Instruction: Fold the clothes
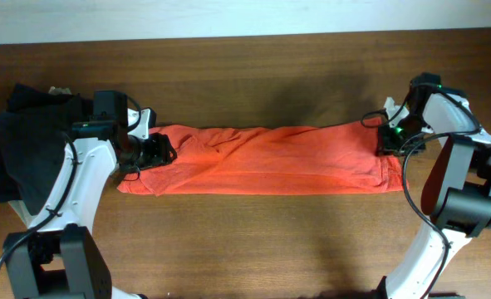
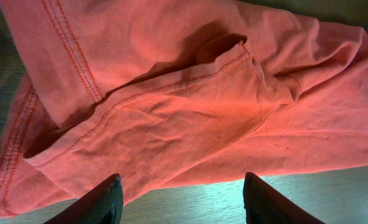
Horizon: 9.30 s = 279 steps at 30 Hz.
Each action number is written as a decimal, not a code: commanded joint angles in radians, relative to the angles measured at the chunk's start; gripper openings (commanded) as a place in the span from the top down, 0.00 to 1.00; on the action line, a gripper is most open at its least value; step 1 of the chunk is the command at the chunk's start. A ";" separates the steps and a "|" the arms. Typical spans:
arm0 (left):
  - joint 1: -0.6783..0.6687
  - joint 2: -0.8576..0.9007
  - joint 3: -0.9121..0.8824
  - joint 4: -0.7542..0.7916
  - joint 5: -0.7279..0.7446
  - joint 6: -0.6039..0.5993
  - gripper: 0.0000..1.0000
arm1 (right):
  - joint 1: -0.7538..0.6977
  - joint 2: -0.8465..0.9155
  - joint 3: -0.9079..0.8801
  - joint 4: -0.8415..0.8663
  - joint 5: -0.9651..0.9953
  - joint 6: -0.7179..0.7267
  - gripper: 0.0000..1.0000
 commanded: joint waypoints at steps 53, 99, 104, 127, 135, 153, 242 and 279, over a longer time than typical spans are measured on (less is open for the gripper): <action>0.005 -0.006 0.006 0.000 0.008 0.016 0.38 | 0.724 0.002 0.296 -0.100 0.164 0.494 0.44; 0.052 0.224 0.005 0.232 -0.185 0.272 0.20 | 0.513 -0.095 0.316 -0.458 -0.032 0.425 0.01; 0.052 0.315 0.005 0.233 -0.185 0.271 0.20 | 0.513 -0.095 0.316 -0.460 -0.032 0.402 0.01; 0.052 0.386 0.654 -0.521 -0.350 0.161 0.99 | 0.408 -0.093 0.315 -0.430 0.126 0.400 0.01; -0.011 0.386 0.901 -0.660 -0.211 0.127 0.99 | 0.328 -0.072 0.304 -0.399 0.126 0.399 0.01; -0.608 0.550 0.904 -0.512 -0.175 0.037 0.75 | 0.331 -0.072 0.233 -0.367 0.126 0.399 0.01; -0.259 0.552 0.396 -0.492 -0.123 -0.032 0.25 | 0.704 0.023 -0.016 0.107 -0.061 0.402 0.30; -0.317 0.669 0.471 -0.007 0.386 0.118 0.54 | 0.506 -0.143 0.404 -0.453 0.047 0.332 0.01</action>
